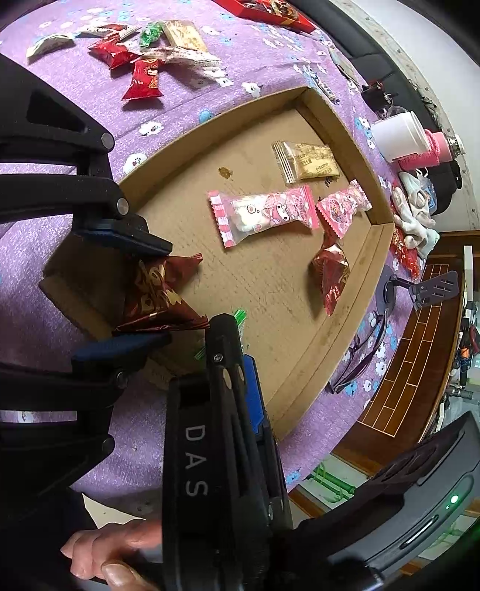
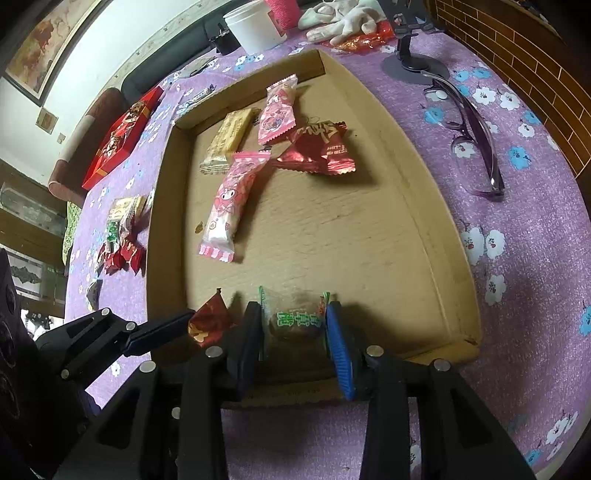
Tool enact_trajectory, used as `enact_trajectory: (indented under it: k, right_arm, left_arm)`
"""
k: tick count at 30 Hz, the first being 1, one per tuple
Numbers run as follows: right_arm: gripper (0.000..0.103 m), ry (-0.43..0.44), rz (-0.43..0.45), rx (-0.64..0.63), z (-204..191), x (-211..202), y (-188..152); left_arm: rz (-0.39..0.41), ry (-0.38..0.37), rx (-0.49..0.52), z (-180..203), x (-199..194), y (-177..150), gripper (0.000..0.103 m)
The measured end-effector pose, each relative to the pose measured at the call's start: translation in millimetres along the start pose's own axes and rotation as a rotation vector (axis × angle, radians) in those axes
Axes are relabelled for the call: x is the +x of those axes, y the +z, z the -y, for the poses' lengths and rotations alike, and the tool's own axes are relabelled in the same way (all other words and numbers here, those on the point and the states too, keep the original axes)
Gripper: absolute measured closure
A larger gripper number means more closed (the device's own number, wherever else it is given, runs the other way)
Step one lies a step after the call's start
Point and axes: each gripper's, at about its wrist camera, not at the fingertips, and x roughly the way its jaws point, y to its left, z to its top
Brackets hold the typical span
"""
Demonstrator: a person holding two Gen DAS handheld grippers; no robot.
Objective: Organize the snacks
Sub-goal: 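Carry both snacks over the cardboard tray and open both grippers to release them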
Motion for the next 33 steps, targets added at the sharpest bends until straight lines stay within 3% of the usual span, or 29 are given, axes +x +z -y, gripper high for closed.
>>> enact_trajectory:
  k: [7, 15, 33]
  right_arm:
    - [0.064, 0.0, 0.001, 0.013, 1.8, -1.2, 1.5]
    - [0.063, 0.002, 0.012, 0.038, 6.7, -4.8, 1.8]
    - [0.06, -0.01, 0.119, 0.075, 10.2, -30.7, 2.3]
  left_arm:
    - [-0.011, -0.006, -0.004, -2.9, 2.2, 1.7, 0.054]
    - [-0.001, -0.011, -0.006, -4.3, 0.3, 3.0, 0.04]
    - [0.082, 0.01, -0.062, -17.3, -22.6, 4.9, 0.034]
